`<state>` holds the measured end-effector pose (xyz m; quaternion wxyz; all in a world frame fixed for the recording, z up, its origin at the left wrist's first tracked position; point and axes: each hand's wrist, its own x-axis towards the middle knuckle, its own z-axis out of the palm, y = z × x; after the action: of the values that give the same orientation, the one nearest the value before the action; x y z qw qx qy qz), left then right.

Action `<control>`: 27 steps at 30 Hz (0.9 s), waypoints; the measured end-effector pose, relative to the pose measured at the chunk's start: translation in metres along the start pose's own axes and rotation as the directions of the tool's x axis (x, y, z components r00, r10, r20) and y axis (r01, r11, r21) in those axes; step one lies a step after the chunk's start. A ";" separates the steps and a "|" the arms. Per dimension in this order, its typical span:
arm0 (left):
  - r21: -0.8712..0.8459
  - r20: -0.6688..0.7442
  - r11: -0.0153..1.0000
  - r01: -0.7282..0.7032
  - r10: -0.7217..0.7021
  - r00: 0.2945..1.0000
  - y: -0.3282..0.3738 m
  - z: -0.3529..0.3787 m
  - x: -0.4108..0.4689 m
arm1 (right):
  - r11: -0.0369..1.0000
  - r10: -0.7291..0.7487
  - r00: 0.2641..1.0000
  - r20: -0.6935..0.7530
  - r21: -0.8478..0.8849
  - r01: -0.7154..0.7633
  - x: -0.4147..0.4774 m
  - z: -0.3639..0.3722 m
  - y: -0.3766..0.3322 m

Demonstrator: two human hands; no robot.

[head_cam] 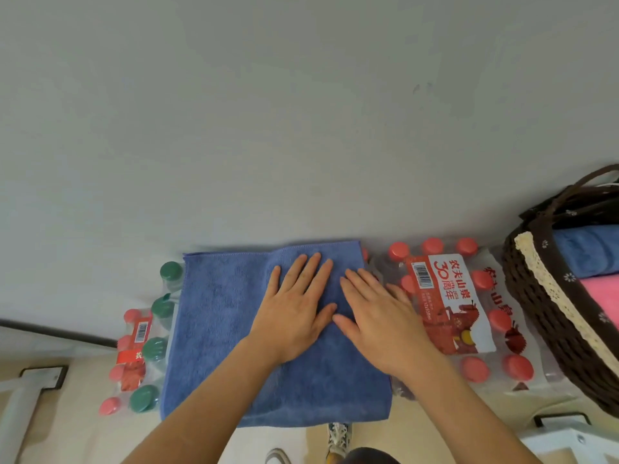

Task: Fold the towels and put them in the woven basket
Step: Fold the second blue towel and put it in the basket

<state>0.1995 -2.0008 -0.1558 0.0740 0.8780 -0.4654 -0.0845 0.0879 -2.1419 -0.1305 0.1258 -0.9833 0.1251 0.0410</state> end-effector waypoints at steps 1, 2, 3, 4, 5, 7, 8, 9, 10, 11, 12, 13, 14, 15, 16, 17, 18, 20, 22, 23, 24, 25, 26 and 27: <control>-0.042 -0.003 0.999 0.011 -0.011 1.000 -0.003 -0.005 -0.004 | 1.000 0.023 0.992 0.127 -0.015 -0.022 -0.007 0.003 -0.001; -0.070 -0.030 0.997 0.013 -0.015 0.999 -0.008 -0.011 -0.011 | 0.999 0.051 0.975 0.217 -0.024 -0.047 -0.010 0.004 -0.003; -0.080 -0.076 0.997 0.004 -0.010 0.997 -0.014 -0.016 -0.020 | 0.997 0.067 0.967 0.245 -0.041 -0.059 -0.011 0.005 -0.003; -0.085 -0.134 0.996 -0.008 -0.003 0.991 -0.023 -0.022 -0.033 | 0.996 0.081 0.969 0.234 -0.056 -0.069 -0.010 0.003 -0.005; -0.095 -0.195 0.995 -0.007 -0.012 0.981 -0.032 -0.026 -0.049 | 0.994 0.097 0.973 0.208 -0.063 -0.085 -0.010 0.003 -0.006; -0.136 -0.301 0.990 0.046 -0.086 0.950 -0.051 -0.031 -0.090 | 0.992 0.108 0.991 0.084 -0.074 -0.102 -0.014 0.002 -0.008; -0.154 -0.335 0.985 0.076 -0.125 0.934 -0.058 -0.032 -0.112 | 0.992 0.099 0.995 -0.014 -0.080 -0.100 -0.020 0.001 -0.012; -0.169 -0.348 0.981 0.097 -0.152 0.925 -0.063 -0.032 -0.133 | 0.993 0.075 0.990 -0.116 -0.077 -0.085 -0.028 0.001 -0.017; -0.186 -0.345 0.977 0.102 -0.162 0.925 -0.067 -0.031 -0.153 | 0.997 0.025 0.975 -0.221 -0.065 -0.041 -0.039 0.003 -0.022; -0.199 -0.329 0.976 0.091 -0.155 0.932 -0.068 -0.028 -0.171 | 0.998 -0.039 0.952 -0.303 -0.055 0.023 -0.052 0.007 -0.029; -0.207 -0.310 0.976 0.065 -0.129 0.942 -0.068 -0.024 -0.186 | 0.995 -0.100 0.932 -0.349 -0.051 0.088 -0.065 0.013 -0.036; -0.209 -0.293 0.977 0.046 -0.107 0.950 -0.066 -0.019 -0.199 | 0.990 -0.143 0.924 -0.354 -0.044 0.136 -0.079 0.018 -0.043; -0.223 -0.277 0.973 0.054 -0.117 0.954 -0.064 -0.014 -0.210 | 0.989 -0.142 0.935 -0.326 -0.010 0.147 -0.092 0.024 -0.049; -0.263 -0.254 0.957 0.123 -0.191 0.948 -0.062 -0.010 -0.220 | 0.993 -0.087 0.952 -0.295 0.051 0.107 -0.104 0.030 -0.053; -0.325 -0.218 0.914 0.244 -0.324 0.921 -0.059 -0.006 -0.229 | 0.993 0.016 0.962 -0.273 0.120 0.017 -0.115 0.035 -0.055; -0.412 -0.155 0.822 0.393 -0.488 0.859 -0.058 -0.004 -0.236 | 0.973 0.154 0.956 -0.250 0.204 -0.104 -0.125 0.042 -0.056; -0.500 -0.080 0.700 0.511 -0.624 0.777 -0.057 0.000 -0.242 | 0.924 0.307 0.924 -0.228 0.305 -0.232 -0.134 0.047 -0.057; -0.622 0.015 0.514 0.590 -0.746 0.665 -0.062 0.010 -0.250 | 0.753 0.554 0.819 -0.150 0.511 -0.416 -0.145 0.058 -0.058; -0.712 0.067 0.417 0.565 -0.761 0.645 -0.065 0.018 -0.252 | 0.564 0.672 0.739 -0.036 0.672 -0.480 -0.148 0.067 -0.061; -0.760 0.094 0.363 0.539 -0.759 0.644 -0.066 0.021 -0.251 | 0.468 0.700 0.714 0.018 0.743 -0.478 -0.147 0.069 -0.064; -0.800 0.122 0.308 0.516 -0.757 0.642 -0.066 0.022 -0.249 | 0.377 0.717 0.695 0.059 0.805 -0.457 -0.145 0.072 -0.066; -0.828 0.149 0.255 0.499 -0.757 0.636 -0.065 0.022 -0.246 | 0.302 0.727 0.681 0.083 0.853 -0.427 -0.143 0.073 -0.069; -0.850 0.169 0.210 0.483 -0.760 0.628 -0.064 0.022 -0.244 | 0.254 0.738 0.669 0.090 0.881 -0.399 -0.141 0.073 -0.071; -0.869 0.185 0.169 0.466 -0.763 0.620 -0.063 0.022 -0.242 | 0.226 0.751 0.655 0.089 0.896 -0.381 -0.140 0.074 -0.072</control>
<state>0.1122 -1.7660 -0.1709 0.5272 0.8247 0.0639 -0.1946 -0.0320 -2.0225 -0.1692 0.5474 -0.6464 0.5048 -0.1665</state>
